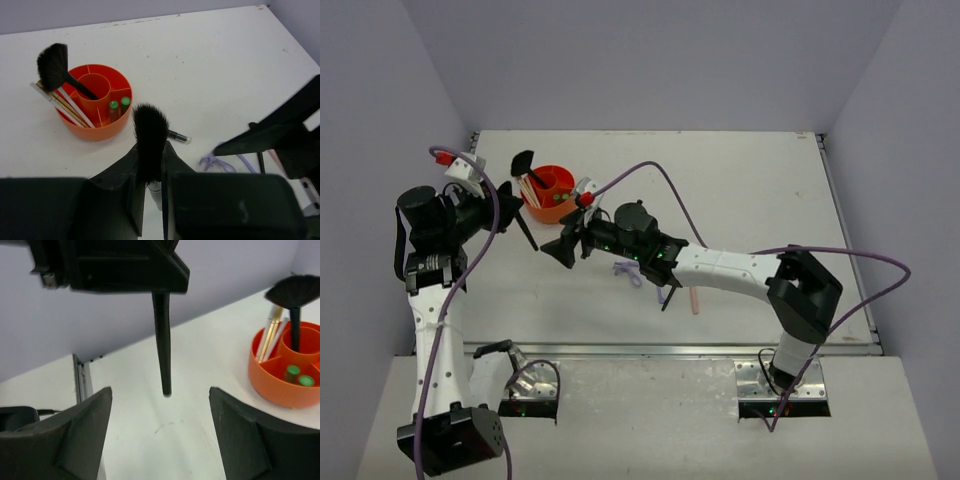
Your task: Organize the makeup
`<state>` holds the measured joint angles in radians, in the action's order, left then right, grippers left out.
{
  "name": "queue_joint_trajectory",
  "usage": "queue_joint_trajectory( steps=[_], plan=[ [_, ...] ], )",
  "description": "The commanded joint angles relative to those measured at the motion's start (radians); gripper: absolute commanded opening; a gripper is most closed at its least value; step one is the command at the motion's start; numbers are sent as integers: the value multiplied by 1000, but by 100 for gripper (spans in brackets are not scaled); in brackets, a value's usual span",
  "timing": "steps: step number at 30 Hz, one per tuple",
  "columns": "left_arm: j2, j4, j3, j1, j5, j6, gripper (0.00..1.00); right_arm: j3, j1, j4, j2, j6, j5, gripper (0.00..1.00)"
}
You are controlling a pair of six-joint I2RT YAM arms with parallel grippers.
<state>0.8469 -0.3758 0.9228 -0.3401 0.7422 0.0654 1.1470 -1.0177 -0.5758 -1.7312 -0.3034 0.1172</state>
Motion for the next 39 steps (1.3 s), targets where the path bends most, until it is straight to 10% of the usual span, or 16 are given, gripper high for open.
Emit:
queue_joint_trajectory(
  steps=[1,11,18,39],
  plan=[
    [53,174,49,-5,-58,22,0,-123,31,48,173,75,-145,85],
    [356,731,112,-5,-50,-147,0,-249,217,480,392,-37,-305,88],
    [484,1118,1,62,-30,-98,0,-353,288,491,411,-60,-373,88],
    [753,1252,-42,137,-81,1,0,-368,312,514,326,-49,-385,89]
  ],
)
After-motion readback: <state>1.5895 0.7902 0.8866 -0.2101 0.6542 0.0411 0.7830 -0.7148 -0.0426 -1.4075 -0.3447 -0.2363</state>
